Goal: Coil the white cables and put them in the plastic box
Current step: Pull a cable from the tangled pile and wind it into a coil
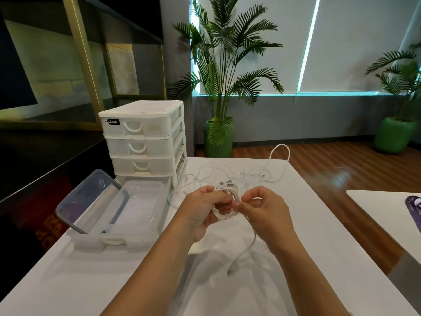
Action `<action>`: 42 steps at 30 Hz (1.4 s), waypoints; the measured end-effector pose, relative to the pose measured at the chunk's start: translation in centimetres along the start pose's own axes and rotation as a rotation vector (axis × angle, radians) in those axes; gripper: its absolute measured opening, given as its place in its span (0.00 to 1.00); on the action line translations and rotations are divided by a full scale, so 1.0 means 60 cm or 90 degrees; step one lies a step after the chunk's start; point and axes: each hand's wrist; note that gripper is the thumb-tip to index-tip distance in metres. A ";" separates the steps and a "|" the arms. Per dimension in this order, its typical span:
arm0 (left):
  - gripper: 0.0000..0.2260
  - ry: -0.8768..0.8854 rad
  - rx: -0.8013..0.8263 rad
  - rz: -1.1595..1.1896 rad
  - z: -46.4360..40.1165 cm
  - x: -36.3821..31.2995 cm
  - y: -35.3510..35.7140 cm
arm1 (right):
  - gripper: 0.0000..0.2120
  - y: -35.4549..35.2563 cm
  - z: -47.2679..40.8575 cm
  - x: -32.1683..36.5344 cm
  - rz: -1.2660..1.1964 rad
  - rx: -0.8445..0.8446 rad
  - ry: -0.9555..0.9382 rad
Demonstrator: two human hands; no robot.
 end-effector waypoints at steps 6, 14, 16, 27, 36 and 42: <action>0.02 -0.015 0.040 0.046 0.002 -0.002 -0.001 | 0.10 0.000 0.001 0.002 0.027 -0.016 -0.072; 0.08 -0.019 0.083 0.078 0.008 -0.006 -0.001 | 0.02 -0.005 -0.002 0.003 0.092 -0.051 -0.143; 0.10 -0.010 0.088 0.057 0.008 -0.006 0.000 | 0.04 -0.005 -0.002 0.004 0.097 -0.059 -0.143; 0.05 0.227 0.025 -0.143 -0.001 0.001 0.000 | 0.08 -0.007 -0.009 0.011 -0.134 0.057 0.148; 0.03 0.141 0.019 -0.038 -0.019 0.000 -0.011 | 0.09 -0.010 -0.020 0.002 -0.249 0.026 0.192; 0.09 -0.026 0.166 0.120 0.001 -0.003 -0.004 | 0.11 -0.009 -0.016 0.006 -0.190 -0.002 0.184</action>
Point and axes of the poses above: each hand's wrist, its own z-axis away from the middle knuckle, its own y-axis out of the palm, x = y × z, and after that the axes turned 15 degrees about -x, right-handed
